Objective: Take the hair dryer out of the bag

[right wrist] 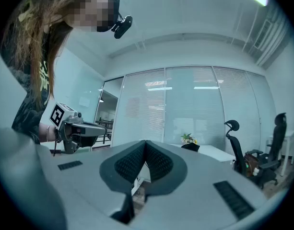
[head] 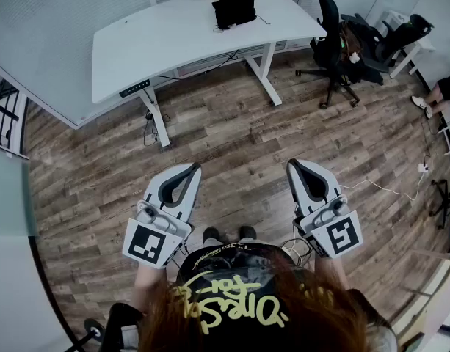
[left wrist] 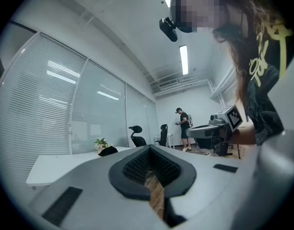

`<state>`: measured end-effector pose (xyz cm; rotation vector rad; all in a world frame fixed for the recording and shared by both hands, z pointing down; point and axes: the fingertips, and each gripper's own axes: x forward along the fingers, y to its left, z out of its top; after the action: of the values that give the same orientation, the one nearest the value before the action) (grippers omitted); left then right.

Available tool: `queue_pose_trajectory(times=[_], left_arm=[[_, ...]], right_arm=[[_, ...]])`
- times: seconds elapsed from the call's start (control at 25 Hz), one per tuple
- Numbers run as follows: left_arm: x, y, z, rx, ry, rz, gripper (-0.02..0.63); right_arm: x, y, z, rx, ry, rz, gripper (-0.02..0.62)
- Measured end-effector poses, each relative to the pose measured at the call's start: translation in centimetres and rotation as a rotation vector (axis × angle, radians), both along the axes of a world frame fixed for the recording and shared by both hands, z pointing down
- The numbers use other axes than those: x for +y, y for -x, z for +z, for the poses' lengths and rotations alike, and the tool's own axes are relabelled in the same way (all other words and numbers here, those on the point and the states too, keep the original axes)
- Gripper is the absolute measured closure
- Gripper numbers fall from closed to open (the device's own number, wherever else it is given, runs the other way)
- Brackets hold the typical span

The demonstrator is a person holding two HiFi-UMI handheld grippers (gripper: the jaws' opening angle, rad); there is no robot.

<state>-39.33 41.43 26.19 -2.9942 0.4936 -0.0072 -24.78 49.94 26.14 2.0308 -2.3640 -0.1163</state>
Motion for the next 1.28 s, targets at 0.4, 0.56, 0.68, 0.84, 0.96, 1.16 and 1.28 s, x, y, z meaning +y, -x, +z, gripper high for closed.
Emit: queue_pose_trajectory(times=[0.4,0.56,0.68,0.84,0.96,1.16,1.28], left_arm=[[0.0,-0.4,0.2,-0.02,0.004,0.011,0.615],[-0.1,-0.7,0.1,-0.018,0.0,0.017,0.615],[0.3,-0.8,0.4,-0.027,0.012,0.022,0.615],[0.6,-1.1,-0.1,0.016,0.022,0.024,0.615],[0.6,-1.3,0.0,0.007,0.033,0.019,0.614],[0.9,-2.2,-0.1,0.006,0.037,0.015,0.54],[1.1,-2.4,-0.3,0.02,0.044,0.011,0.477]], right_arm=[[0.0,-0.3,0.3,-0.009,0.008,0.015,0.592],[-0.2,-0.4,0.6,0.011,0.016,0.028,0.592],[-0.1,-0.7,0.8,-0.007,0.015,0.033,0.592],[0.1,-0.8,1.0,-0.021,0.014,0.024,0.592],[0.0,-0.5,0.5,-0.02,-0.009,-0.004,0.592],[0.2,-1.6,0.0,-0.028,-0.032,-0.005,0.555],[0.7,-2.3,0.0,-0.068,-0.024,0.019,0.477]])
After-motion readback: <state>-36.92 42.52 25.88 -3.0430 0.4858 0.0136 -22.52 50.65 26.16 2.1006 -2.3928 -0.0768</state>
